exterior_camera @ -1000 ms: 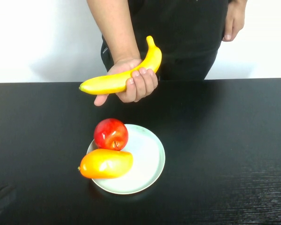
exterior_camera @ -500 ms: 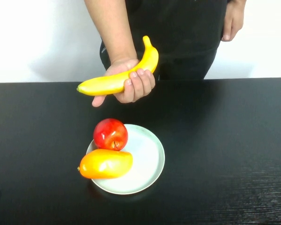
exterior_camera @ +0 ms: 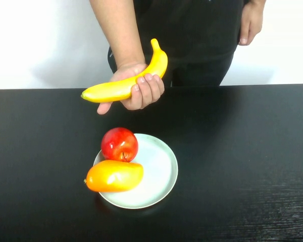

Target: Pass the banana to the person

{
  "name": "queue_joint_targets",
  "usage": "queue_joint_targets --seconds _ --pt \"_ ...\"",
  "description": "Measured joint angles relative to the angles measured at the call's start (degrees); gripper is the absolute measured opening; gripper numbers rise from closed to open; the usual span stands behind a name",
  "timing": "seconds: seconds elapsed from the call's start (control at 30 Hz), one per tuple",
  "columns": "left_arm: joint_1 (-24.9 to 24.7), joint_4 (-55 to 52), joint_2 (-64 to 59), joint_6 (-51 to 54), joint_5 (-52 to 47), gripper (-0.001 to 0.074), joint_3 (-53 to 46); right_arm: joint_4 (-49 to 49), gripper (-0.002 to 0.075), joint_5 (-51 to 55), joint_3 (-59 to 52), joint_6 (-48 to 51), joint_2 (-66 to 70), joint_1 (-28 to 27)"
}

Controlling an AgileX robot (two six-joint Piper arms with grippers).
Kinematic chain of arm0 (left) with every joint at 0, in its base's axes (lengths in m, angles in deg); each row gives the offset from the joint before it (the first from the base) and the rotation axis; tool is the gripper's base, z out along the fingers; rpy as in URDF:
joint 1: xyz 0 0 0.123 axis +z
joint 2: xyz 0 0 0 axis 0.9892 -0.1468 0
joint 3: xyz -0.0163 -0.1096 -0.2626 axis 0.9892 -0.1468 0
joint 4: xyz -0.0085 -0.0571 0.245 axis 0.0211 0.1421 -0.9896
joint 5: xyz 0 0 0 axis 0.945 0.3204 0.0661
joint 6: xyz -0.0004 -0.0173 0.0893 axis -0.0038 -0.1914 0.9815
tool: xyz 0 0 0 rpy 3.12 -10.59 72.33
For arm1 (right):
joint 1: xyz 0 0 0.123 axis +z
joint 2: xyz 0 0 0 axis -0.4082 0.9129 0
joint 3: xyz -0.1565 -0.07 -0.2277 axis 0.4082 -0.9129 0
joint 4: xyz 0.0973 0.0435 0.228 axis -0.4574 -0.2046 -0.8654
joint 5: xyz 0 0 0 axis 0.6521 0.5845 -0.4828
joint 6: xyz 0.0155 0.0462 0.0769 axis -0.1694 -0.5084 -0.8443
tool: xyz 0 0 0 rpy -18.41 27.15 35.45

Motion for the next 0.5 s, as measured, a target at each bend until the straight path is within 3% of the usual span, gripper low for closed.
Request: queue_joint_targets --seconds 0.27,0.5 --pt "2.1 0.0 0.0 -1.0 -15.5 -0.0003 0.0 0.0 -0.0011 0.0 0.0 0.0 0.0 0.0" --pt "2.1 0.0 0.0 -1.2 -16.5 -0.0003 0.0 0.0 -0.0011 0.0 0.0 0.0 0.0 0.0"
